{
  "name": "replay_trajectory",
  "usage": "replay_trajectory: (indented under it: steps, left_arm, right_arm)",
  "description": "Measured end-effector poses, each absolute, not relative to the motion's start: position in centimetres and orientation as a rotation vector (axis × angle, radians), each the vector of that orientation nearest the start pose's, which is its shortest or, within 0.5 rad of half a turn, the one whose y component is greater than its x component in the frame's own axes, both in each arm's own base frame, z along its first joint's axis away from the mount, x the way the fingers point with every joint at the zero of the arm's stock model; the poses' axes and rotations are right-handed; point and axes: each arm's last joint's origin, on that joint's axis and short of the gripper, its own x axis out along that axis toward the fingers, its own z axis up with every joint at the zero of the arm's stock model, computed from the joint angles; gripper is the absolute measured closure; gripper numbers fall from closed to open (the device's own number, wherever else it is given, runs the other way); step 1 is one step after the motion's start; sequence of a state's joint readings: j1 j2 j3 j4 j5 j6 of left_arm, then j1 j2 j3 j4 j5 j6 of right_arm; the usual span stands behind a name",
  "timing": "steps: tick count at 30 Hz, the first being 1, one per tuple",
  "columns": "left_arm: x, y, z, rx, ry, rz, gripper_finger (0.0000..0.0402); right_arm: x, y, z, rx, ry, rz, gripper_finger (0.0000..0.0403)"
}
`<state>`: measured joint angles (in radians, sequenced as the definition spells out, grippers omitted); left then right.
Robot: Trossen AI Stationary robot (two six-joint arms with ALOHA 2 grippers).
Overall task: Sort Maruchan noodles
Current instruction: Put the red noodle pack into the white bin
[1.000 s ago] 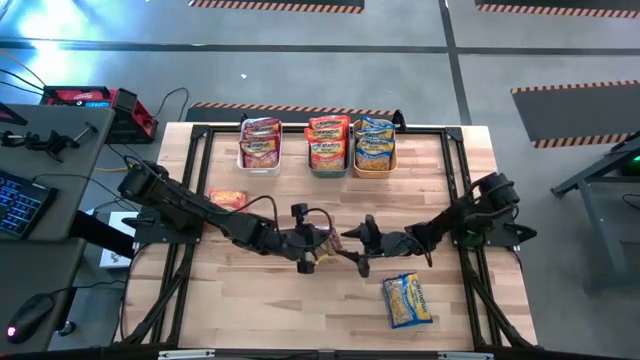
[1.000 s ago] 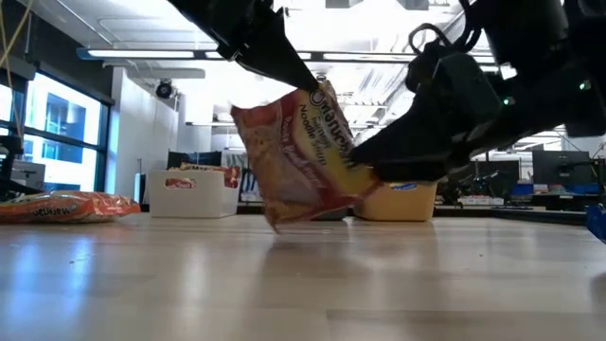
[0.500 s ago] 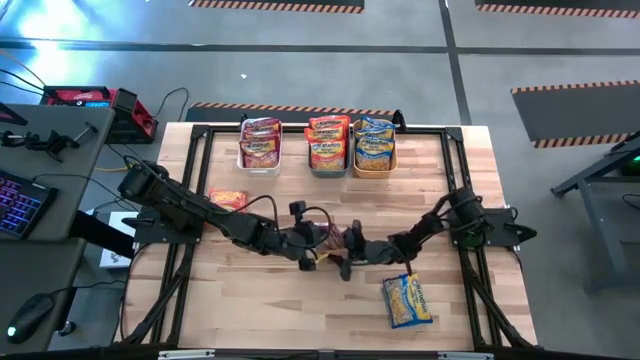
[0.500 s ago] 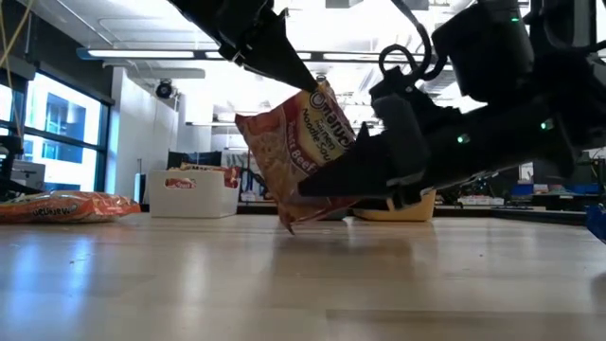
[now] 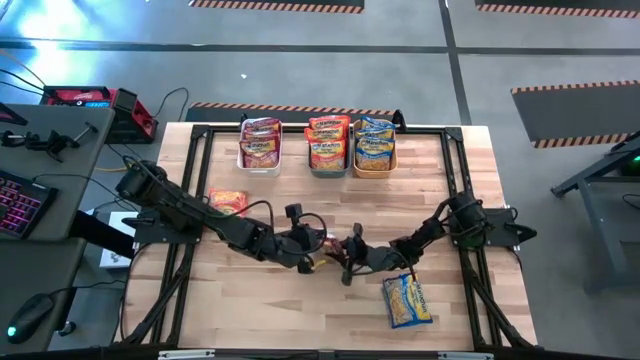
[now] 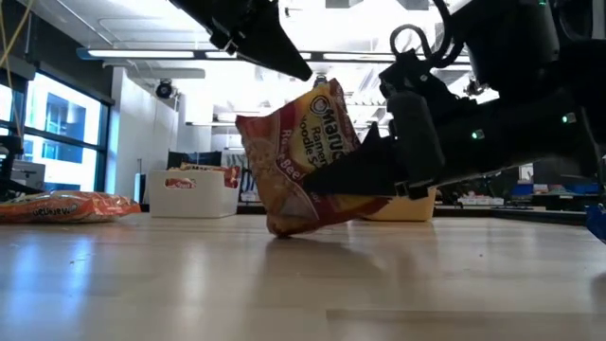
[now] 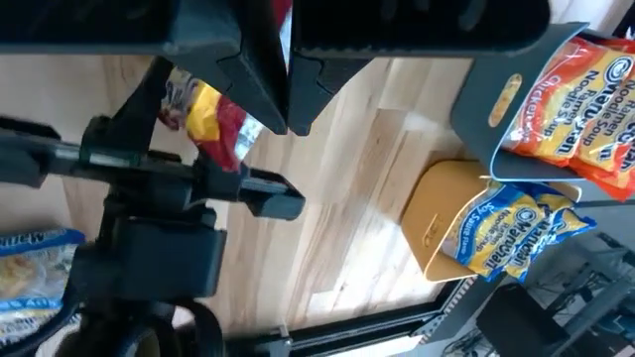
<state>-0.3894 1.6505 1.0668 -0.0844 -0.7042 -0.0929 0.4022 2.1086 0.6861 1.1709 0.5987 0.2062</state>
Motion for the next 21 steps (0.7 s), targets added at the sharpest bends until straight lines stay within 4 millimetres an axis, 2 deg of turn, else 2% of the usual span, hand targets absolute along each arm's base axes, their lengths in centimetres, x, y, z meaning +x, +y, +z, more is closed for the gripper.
replay_trajectory:
  steps: [5, 9, 15, 17, 21]
  left_arm:
    - [32.5, -11.6, 22.2, 0.254, 0.610, 0.315, 0.0400]
    - [31.9, -11.6, 22.0, 0.296, 0.691, 0.304, 0.0381]
    - [32.1, -12.3, 24.1, 0.252, 0.762, 0.151, 0.0316]
    - [32.2, -12.4, 24.6, 0.232, 0.760, 0.127, 0.0291]
    - [32.1, -12.1, 24.3, 0.208, 0.790, 0.143, 0.0242]
  right_arm:
    - [31.9, 12.0, 7.7, 0.050, 0.215, -0.139, 0.0326]
    - [32.0, 11.5, 8.9, 0.062, 0.293, -0.074, 0.0326]
    - [32.5, 9.6, 12.8, 0.072, 0.545, -0.062, 0.0326]
    - [32.9, 9.5, 14.3, 0.012, 0.645, -0.070, 0.0325]
    - [34.0, 9.7, 17.1, -0.107, 0.803, -0.061, 0.0325]
